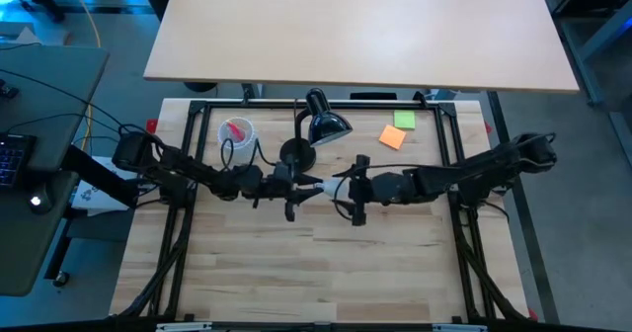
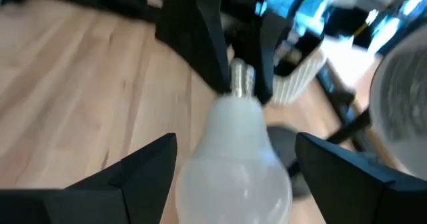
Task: Screw lightbulb
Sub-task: Prepare the light bulb
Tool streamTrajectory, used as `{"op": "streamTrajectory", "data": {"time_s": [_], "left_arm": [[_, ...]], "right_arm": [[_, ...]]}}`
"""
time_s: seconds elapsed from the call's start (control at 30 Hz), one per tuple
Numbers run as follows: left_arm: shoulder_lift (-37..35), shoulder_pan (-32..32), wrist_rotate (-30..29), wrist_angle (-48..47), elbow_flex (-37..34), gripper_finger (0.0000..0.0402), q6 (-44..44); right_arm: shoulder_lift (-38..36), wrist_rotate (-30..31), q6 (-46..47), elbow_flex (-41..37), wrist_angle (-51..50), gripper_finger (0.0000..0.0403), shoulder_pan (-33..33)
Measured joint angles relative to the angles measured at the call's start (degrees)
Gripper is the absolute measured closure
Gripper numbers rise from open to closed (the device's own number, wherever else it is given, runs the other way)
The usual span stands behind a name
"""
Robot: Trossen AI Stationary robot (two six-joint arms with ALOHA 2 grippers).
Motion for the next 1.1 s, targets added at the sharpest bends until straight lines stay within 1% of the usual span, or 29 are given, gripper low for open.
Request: {"op": "streamTrajectory", "data": {"time_s": [0.07, 0.23, 0.53, 0.77, 0.9, 1.1], "left_arm": [[0.0, 0.2, 0.8, -0.2, 0.0, 0.0294, -0.9], [0.0, 0.1, 1.6, -0.3, 0.0, 0.0294, -1.3], [0.0, 0.1, 1.6, -0.2, 0.0, 0.0294, -1.9], [0.0, 0.2, 1.4, -0.1, 0.0, 0.0294, -2.2], [0.0, 0.1, 1.4, 0.0, 0.0, 0.0294, -2.3], [0.0, 0.1, 1.6, -0.7, 0.0, 0.0293, -2.3]], "right_arm": [[0.0, -0.4, 1.9, 0.2, -1.9, 0.0098, -0.4], [0.0, -4.9, 4.5, -2.0, 0.7, 0.0098, -1.4], [0.0, -4.7, 4.8, -2.6, 4.6, 0.0098, -1.5], [0.0, -4.8, 5.0, -2.6, 4.8, 0.0098, -2.5], [0.4, -6.4, 5.1, -2.6, 5.9, 0.0099, -3.1], [2.5, -7.2, 5.6, -2.6, 7.7, 0.0122, -3.2]]}}
